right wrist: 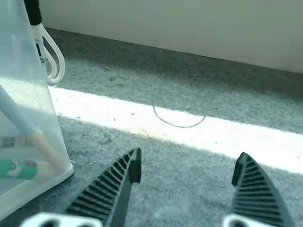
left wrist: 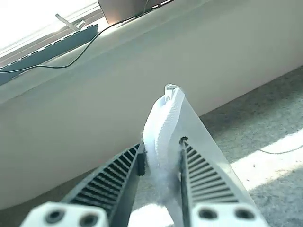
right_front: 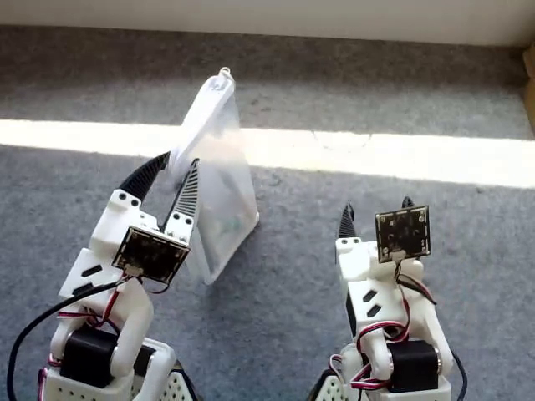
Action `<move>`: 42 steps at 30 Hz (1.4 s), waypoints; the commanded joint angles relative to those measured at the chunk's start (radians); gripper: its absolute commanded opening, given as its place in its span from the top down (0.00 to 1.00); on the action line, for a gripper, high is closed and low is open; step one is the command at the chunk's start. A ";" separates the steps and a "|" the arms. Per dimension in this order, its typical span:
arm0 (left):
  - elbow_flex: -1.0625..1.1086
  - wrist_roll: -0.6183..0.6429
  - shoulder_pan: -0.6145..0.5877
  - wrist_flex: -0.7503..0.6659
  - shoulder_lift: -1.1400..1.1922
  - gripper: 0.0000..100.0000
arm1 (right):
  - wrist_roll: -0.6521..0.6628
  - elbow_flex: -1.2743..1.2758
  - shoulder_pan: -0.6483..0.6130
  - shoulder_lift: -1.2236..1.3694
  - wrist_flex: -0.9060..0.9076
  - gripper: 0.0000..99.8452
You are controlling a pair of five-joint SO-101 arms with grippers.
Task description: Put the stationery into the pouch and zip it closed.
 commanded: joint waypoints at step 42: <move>-0.105 0.187 -0.193 0.459 -0.232 0.99 | 0.061 -0.101 0.073 -0.004 -0.016 0.99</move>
